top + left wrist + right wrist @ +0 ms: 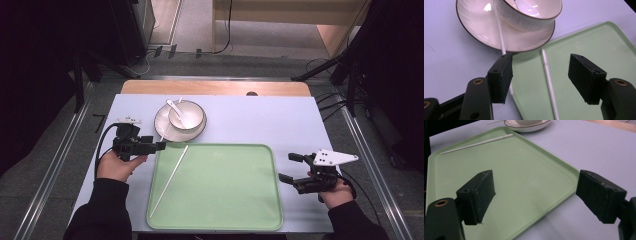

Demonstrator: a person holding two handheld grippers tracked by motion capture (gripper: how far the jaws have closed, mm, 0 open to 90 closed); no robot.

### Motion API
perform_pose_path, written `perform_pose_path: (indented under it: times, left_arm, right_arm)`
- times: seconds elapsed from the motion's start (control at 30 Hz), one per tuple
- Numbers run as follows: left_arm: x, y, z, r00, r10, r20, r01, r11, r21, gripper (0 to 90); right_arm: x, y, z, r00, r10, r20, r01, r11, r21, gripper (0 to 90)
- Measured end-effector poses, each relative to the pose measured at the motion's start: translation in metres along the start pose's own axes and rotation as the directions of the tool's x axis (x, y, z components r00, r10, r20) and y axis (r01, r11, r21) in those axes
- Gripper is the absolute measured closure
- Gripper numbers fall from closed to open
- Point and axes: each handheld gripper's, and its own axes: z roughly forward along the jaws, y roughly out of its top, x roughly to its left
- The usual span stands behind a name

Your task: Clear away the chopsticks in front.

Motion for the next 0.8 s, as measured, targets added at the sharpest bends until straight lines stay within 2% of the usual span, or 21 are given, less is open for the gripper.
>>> perform_pose_path:
  times: [0.1,0.23,0.33,0.43,0.47,0.63,0.77,0.8]
  left_arm:
    - [0.004,0.006,0.002,1.0000,0.000,-0.001,0.000,0.9999,-0.016,36.7]
    - [0.014,0.017,0.008,0.9999,-0.002,-0.010,0.002,0.9999,-0.013,37.5]
    - [0.020,0.020,0.016,0.9997,-0.022,-0.005,0.022,0.9997,-0.014,43.4]
    - [0.025,0.022,0.027,0.9992,-0.027,-0.030,0.027,0.9996,0.011,44.7]
    - [0.027,0.023,0.033,0.9989,-0.015,-0.043,0.016,0.9998,0.010,45.8]
    - [0.032,0.027,0.045,0.9976,-0.008,-0.068,0.008,0.9999,0.006,47.4]
    - [0.041,0.029,0.057,0.9968,-0.060,-0.053,0.062,0.9975,0.033,49.5]
    - [0.043,0.029,0.059,0.9956,-0.071,-0.060,0.074,0.9965,0.039,50.2]
  right_arm:
    - [0.000,0.000,0.000,1.0000,0.000,0.001,0.000,1.000,0.000,16.1]
    - [0.000,0.000,0.000,1.0000,0.002,0.002,-0.002,1.000,0.000,16.1]
    - [0.000,-0.001,0.000,1.0000,0.003,0.001,-0.003,1.000,0.000,16.1]
    - [0.000,-0.001,-0.001,1.0000,0.002,0.000,-0.002,1.000,0.000,16.1]
    - [0.001,-0.002,-0.001,1.0000,-0.001,0.000,0.001,1.000,0.000,16.1]
    - [0.003,-0.002,-0.003,1.0000,-0.001,-0.003,0.001,1.000,0.001,16.1]
    - [0.005,-0.004,-0.005,1.0000,0.000,0.000,0.000,1.000,0.004,16.1]
    - [0.005,-0.005,-0.005,1.0000,0.001,0.001,-0.001,1.000,0.004,16.2]
